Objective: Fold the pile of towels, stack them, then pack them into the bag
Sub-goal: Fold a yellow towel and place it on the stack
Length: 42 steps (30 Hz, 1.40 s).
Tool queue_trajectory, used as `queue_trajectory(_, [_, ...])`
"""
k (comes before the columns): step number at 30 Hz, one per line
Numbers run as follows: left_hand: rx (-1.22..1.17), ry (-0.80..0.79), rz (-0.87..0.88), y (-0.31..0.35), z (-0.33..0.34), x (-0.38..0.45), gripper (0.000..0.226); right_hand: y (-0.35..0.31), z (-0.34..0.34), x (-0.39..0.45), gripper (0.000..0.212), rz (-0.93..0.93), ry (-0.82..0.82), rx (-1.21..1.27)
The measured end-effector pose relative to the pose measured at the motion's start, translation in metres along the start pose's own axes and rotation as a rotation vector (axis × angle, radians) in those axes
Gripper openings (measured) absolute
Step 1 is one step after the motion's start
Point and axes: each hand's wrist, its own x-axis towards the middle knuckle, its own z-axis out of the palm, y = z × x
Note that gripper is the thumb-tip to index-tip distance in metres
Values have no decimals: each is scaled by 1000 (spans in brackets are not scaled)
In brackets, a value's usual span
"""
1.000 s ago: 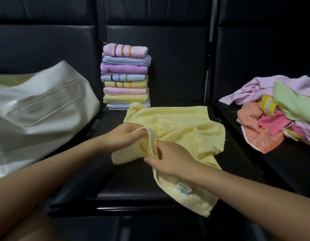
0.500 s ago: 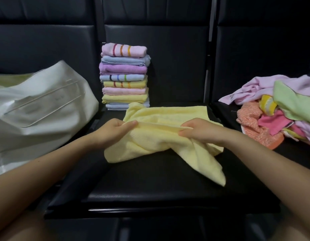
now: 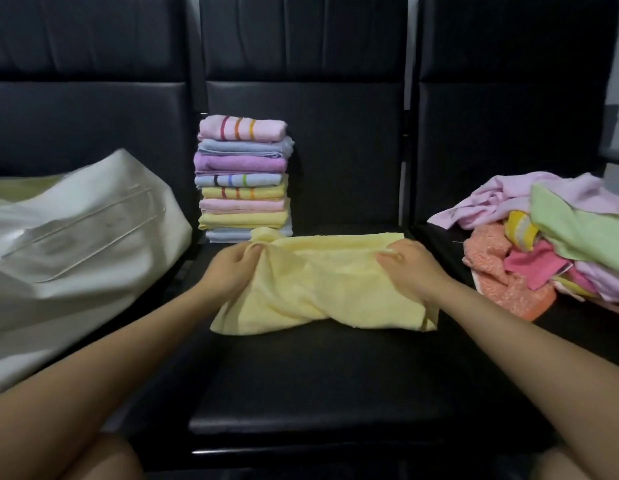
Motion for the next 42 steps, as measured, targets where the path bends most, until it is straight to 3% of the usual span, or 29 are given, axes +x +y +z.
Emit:
queue_trajectory(4, [285,-275,83,1,15,-11,36,-2,21,-8,34,-49,-186,-43])
queue_trajectory(9, [423,-167,124,4,9,-24,44,-8,13,-25,43,-80,-214,-60])
queue_trajectory(16, [599,-404,-75,-1,-14,-44,38,-6,1,-51,42,87,-385,-68])
queue_trajectory(18, [497,-388,-143,0,-21,-45,38,-6,-8,-50,39,140,-346,15])
queue_trajectory(22, [163,-212,-266,0,-39,-34,28,-4,-31,-35,35,245,-137,189])
queue_trajectory(26, [2,-102,-285,5,-40,-18,25,3,-30,-14,31,256,7,221])
queue_trajectory(33, [345,47,-92,-17,-27,9,24,12,-8,13,25,242,189,264])
queue_trajectory(38, [592,16,-76,-35,-18,18,33,18,8,30,22,210,205,184])
queue_trajectory(42, [681,18,-66,-47,-20,24,25,24,20,46,23,207,160,83])
